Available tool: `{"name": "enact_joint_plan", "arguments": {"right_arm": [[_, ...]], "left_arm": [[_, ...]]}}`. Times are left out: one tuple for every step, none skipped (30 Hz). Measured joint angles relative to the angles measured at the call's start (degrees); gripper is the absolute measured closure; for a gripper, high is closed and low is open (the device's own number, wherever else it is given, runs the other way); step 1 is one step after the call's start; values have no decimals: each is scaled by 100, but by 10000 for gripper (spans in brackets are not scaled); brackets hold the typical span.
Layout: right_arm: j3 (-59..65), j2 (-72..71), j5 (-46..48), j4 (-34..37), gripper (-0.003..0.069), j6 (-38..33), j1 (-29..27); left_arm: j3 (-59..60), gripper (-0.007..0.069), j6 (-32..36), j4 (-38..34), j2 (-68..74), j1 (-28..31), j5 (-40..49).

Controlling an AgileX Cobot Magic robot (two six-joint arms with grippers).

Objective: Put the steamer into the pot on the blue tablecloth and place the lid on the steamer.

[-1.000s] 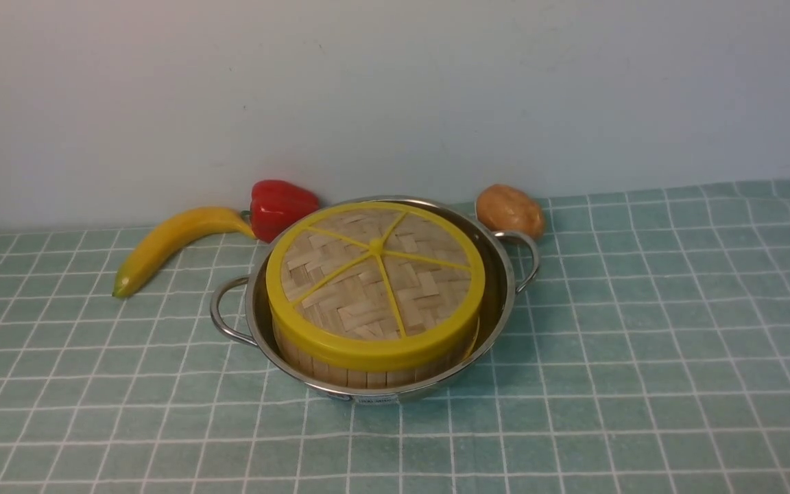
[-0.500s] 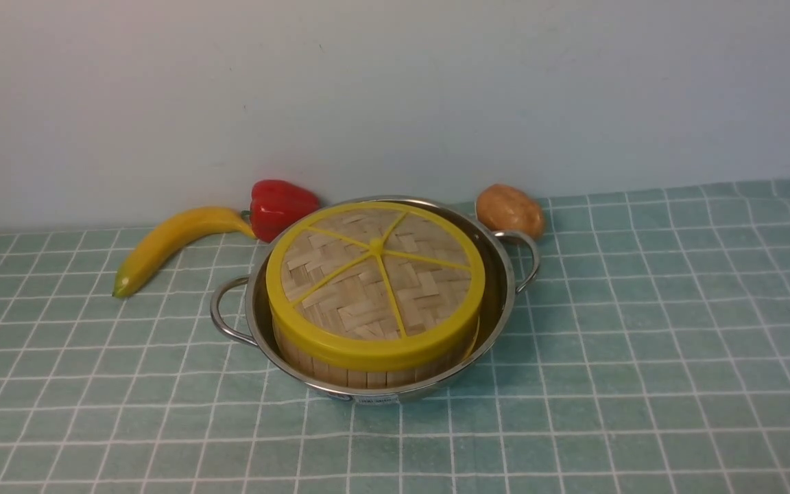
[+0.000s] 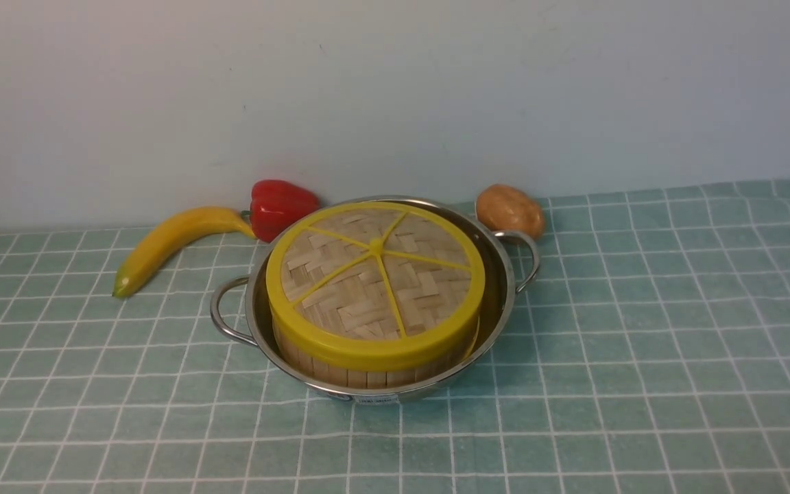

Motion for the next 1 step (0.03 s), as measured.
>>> {"name": "enact_joint_plan", "arguments": {"right_arm": [[0, 0, 0, 0, 419, 0, 0]], "left_arm": [[0, 382, 0, 0, 0, 0, 0]]}}
